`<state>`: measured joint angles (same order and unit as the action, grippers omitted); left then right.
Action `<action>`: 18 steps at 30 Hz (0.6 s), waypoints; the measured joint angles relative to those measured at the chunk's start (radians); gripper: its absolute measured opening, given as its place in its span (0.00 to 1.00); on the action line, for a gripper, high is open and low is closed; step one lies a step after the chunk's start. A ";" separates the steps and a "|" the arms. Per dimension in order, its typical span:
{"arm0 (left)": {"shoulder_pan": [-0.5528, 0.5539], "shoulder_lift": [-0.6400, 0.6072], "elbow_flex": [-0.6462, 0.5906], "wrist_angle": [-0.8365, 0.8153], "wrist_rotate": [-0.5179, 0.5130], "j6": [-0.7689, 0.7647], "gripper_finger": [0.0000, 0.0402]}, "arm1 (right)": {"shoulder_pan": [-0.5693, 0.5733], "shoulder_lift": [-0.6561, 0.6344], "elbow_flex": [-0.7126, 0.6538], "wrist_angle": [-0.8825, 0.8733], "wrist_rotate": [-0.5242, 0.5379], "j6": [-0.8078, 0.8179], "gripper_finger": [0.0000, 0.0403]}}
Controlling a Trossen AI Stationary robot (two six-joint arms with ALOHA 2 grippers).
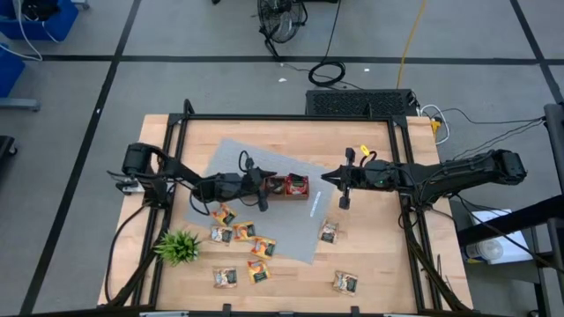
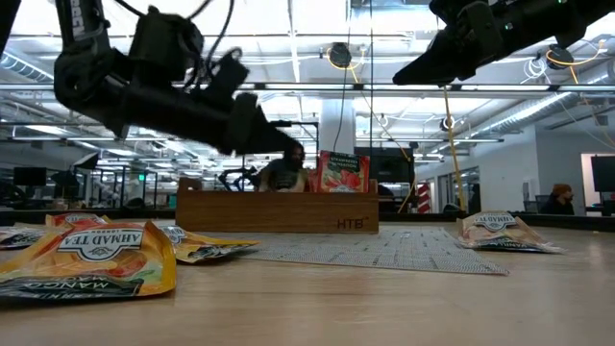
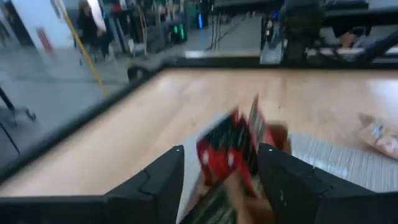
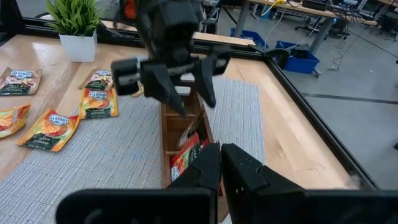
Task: Pick & Place Tea
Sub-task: Put the brown tea bag into the wooden organizer
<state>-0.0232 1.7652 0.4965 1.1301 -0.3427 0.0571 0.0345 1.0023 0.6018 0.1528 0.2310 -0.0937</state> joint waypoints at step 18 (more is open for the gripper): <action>-0.032 -0.257 0.223 -0.868 0.081 0.023 0.03 | 0.000 0.000 0.000 -0.003 0.000 -0.002 0.02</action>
<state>-0.0551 1.5083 0.7193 0.2619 -0.2615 0.0802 0.0345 1.0027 0.6022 0.1493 0.2306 -0.0959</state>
